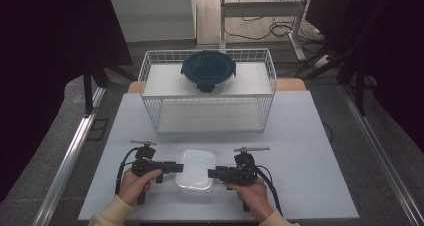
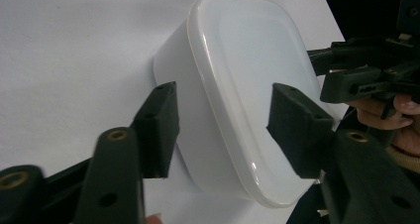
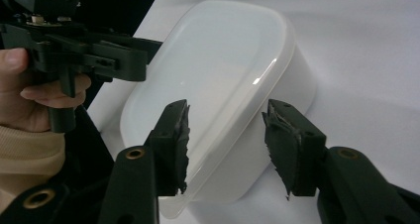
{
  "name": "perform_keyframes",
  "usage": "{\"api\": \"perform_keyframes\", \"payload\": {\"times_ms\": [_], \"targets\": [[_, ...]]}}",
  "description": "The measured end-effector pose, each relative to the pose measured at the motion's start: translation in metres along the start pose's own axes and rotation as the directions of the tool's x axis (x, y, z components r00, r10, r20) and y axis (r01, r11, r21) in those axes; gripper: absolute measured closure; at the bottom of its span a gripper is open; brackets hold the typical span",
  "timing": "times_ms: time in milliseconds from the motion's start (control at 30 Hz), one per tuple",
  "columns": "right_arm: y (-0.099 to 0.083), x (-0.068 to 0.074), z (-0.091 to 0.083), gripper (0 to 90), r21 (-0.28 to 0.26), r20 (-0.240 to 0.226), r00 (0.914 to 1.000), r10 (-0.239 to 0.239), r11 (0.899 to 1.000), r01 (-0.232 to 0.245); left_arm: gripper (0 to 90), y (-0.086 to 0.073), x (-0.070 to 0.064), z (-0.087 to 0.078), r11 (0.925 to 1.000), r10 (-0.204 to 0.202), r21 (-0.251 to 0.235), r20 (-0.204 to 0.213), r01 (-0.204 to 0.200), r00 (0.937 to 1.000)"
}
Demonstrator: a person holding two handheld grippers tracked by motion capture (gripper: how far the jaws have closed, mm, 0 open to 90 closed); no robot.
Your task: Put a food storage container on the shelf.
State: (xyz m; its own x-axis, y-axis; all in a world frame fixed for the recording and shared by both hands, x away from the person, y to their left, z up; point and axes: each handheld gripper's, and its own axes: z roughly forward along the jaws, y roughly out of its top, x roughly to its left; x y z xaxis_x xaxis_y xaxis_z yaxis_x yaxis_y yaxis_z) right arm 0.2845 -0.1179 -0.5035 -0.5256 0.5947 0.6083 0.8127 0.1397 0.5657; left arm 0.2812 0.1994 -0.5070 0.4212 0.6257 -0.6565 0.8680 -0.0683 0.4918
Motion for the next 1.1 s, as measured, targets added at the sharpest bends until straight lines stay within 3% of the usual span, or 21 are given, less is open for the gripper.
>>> {"api": "perform_keyframes", "payload": {"times_ms": [133, 267, 533, 867, 1100], "targets": [[-0.001, -0.001, 0.001, 55.8, 0.002, -0.001, 0.9999, 0.011, 1.000, -0.011, 56.2, -0.001, 0.001, 0.002, 0.9998, -0.014, 0.014, 0.041, 0.014, 0.9991], [-0.001, -0.003, 0.000, 61.0, -0.004, -0.016, 0.9988, 0.046, 0.999, -0.046, 61.1, -0.002, 0.003, 0.002, 0.9991, -0.043, 0.004, 0.046, 0.043, 0.9980], [-0.002, -0.005, -0.008, 70.4, -0.020, -0.059, 0.9926, 0.106, 0.994, -0.108, 71.2, -0.007, -0.003, -0.007, 0.9994, -0.030, -0.014, 0.061, 0.031, 0.9977], [-0.004, -0.004, -0.019, 76.8, -0.037, -0.067, 0.9945, 0.080, 0.996, -0.083, 77.6, -0.010, -0.017, -0.013, 0.9993, 0.024, -0.031, 0.050, -0.023, 0.9985], [-0.003, 0.002, -0.022, 79.1, -0.047, -0.035, 0.9992, 0.019, 0.999, -0.021, 80.1, -0.010, -0.021, -0.015, 0.9974, 0.057, -0.046, 0.035, -0.055, 0.9977]]}}
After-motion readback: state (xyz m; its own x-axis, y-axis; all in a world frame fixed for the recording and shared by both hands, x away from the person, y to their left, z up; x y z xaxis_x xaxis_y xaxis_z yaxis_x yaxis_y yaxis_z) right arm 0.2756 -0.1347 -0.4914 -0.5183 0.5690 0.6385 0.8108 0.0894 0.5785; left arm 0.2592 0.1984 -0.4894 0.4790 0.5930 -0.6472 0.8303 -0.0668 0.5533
